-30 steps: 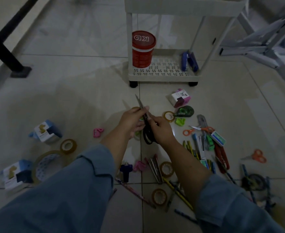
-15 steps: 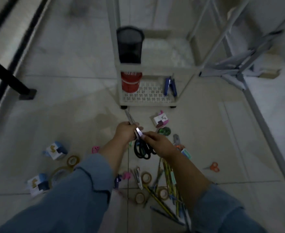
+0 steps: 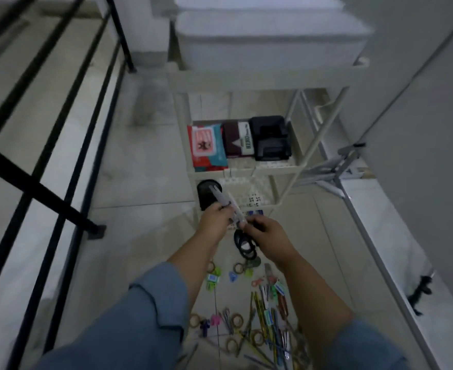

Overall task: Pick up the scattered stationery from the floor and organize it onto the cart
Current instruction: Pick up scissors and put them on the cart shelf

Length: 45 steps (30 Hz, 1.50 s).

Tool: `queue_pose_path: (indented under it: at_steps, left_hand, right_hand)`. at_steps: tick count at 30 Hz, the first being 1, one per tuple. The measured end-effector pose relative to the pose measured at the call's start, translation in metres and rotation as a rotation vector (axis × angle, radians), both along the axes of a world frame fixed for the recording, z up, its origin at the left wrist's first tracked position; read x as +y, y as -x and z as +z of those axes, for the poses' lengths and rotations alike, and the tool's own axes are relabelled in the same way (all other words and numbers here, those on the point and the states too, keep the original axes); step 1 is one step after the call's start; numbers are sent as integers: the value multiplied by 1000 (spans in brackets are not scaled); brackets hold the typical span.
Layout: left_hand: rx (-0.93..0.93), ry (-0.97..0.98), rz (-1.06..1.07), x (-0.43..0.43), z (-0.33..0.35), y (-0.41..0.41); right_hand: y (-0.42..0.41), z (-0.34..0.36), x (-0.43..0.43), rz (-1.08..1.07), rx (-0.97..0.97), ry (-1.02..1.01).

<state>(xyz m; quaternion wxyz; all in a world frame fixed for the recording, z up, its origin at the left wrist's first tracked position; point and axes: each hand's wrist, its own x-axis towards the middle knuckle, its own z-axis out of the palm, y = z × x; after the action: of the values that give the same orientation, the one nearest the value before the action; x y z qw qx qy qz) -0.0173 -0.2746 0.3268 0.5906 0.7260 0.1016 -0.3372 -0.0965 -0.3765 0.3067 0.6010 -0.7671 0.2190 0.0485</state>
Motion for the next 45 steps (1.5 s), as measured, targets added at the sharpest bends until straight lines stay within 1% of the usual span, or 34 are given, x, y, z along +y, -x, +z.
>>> queue_pose_path:
  at_steps: [2,4,6,8,9,10,11,13,15,16,18,22,23,27,30,33,35,37,38,39,41,45]
  left_hand:
    - [-18,55,5,-12,13,-12]
    - [24,163,35,-24,20,-23]
    - [75,230,52,-36,23,-31]
    - [79,258,21,-49,23,-40]
    - [41,229,4,-54,22,-45]
    - [-30,171,9,-59,18,-51]
    - [-142,85,29,-61,15,-58]
    - [-412,-101,56,-60,10,-66]
    - [-633,-241,57,-58,8,-68]
    - [-721,-269,45,-58,5,-69]
    - [-826,-291,-18,-60,2,-71]
    - [-840,-389,-269,-66,-1,-83]
    - [-838,-424,-325,-68,-2,-86]
    - [-811,-568,-581,-81,-6,-97]
    - [-815,-620,-764,-89,-11,-102]
    - [-823,-653,-794,-95,-18,-104]
    - [-827,-667,-796,-97,-27,-104]
    - [-832,-674,-776,-96,-37,-105]
    - [-838,-668,-761,-96,-41,-105]
    - [-850,-663,-752,-95,-44,-105]
    - [-895,-673,-762,-95,-48,-103]
    - [-942,-798,-821,-99,-50,-97]
  right_hand:
    - [-14,15,-17,-6,-40,81]
    - [-29,26,-37,31,-77,177]
    - [-40,32,-53,62,-115,259]
    - [-52,35,-69,65,-129,365]
    - [-58,38,-79,54,-143,426]
    - [-66,41,-90,51,-167,494]
    - [-74,44,-101,63,-202,579]
    - [-94,47,-124,140,-254,800]
    - [-115,51,-139,224,-219,990]
    - [-125,54,-143,279,-167,1055]
    - [-142,58,-149,397,-68,1119]
    - [-159,55,-152,579,56,1238]
    - [-160,52,-152,599,78,1256]
    - [-161,35,-154,586,96,1225]
    - [-160,22,-159,562,117,1133]
    - [-152,11,-166,535,35,994]
    - [-142,7,-170,415,-89,890]
    - [-132,0,-171,299,-215,870]
    - [-129,-3,-170,258,-245,876]
    - [-128,-5,-168,239,-236,879]
    - [-126,-5,-164,238,-141,890]
    - [-129,-11,-160,264,59,963]
